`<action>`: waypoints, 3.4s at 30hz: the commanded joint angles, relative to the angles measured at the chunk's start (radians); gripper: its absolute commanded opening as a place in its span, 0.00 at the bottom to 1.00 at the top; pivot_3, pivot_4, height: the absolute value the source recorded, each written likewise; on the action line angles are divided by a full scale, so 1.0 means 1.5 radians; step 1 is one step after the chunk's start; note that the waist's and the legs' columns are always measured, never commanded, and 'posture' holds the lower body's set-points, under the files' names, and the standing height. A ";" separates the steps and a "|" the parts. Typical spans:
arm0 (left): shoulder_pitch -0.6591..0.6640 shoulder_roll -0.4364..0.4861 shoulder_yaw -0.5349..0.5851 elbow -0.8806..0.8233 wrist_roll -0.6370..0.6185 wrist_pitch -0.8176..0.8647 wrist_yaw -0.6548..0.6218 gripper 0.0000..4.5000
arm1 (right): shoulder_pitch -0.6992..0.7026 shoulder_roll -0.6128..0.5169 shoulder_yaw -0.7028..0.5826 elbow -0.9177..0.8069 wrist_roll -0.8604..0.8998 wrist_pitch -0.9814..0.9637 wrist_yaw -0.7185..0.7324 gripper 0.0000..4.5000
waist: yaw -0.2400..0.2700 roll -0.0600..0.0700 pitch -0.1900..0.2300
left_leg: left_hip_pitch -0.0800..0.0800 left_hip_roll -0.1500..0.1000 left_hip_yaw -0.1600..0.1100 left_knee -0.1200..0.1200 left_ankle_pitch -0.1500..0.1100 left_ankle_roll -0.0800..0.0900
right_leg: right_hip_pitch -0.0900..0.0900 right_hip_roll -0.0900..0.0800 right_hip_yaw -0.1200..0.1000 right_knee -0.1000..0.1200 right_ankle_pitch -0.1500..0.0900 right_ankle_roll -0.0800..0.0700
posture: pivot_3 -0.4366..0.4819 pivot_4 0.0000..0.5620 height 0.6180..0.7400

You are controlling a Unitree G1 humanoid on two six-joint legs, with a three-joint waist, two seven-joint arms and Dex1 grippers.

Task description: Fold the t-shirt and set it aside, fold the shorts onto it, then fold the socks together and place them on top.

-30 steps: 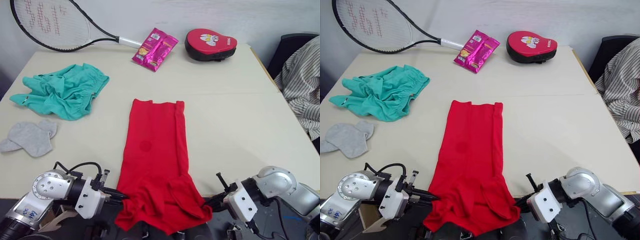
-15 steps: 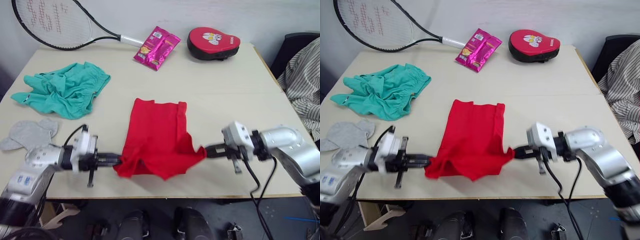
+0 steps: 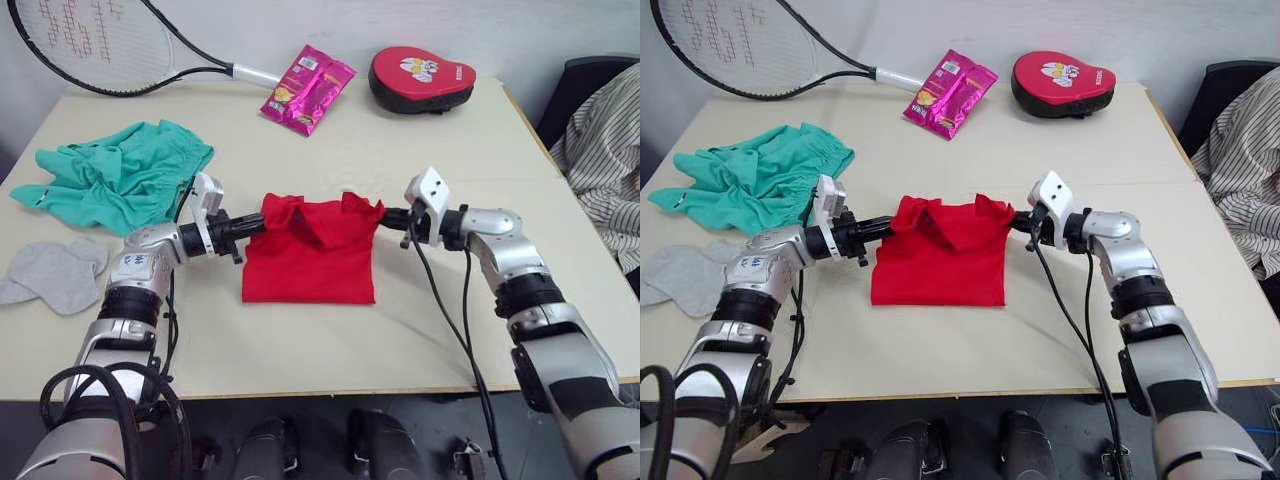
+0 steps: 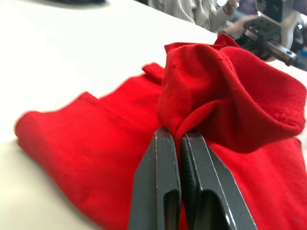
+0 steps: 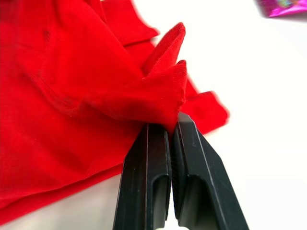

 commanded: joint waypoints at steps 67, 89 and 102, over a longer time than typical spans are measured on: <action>0.360 0.096 -0.061 -0.406 0.213 -0.317 -0.010 0.08 | 0.385 -0.037 0.077 -0.455 -0.141 -0.162 0.036 0.00 | 0.008 -0.001 -0.001 | 0.004 0.001 -0.001 0.003 -0.001 -0.001 | 0.002 -0.004 0.004 0.003 0.000 -0.001 | 0.48 0.27 1.00; 0.718 0.160 0.091 -0.772 0.094 -0.221 0.045 0.31 | 0.623 -0.103 0.039 -0.805 0.002 0.034 0.044 0.32 | 0.010 -0.001 -0.001 | 0.004 0.001 -0.002 -0.001 -0.006 -0.005 | 0.001 -0.005 0.004 -0.003 -0.001 -0.002 | 0.48 0.27 1.00; 0.588 0.143 0.089 -0.800 -0.101 0.010 0.057 0.03 | 0.471 -0.043 0.072 -0.822 0.118 0.222 0.012 0.10 | 0.012 -0.001 -0.001 | 0.004 0.001 -0.003 -0.002 -0.005 -0.005 | 0.002 -0.004 0.003 -0.004 0.000 -0.002 | 0.48 0.27 1.00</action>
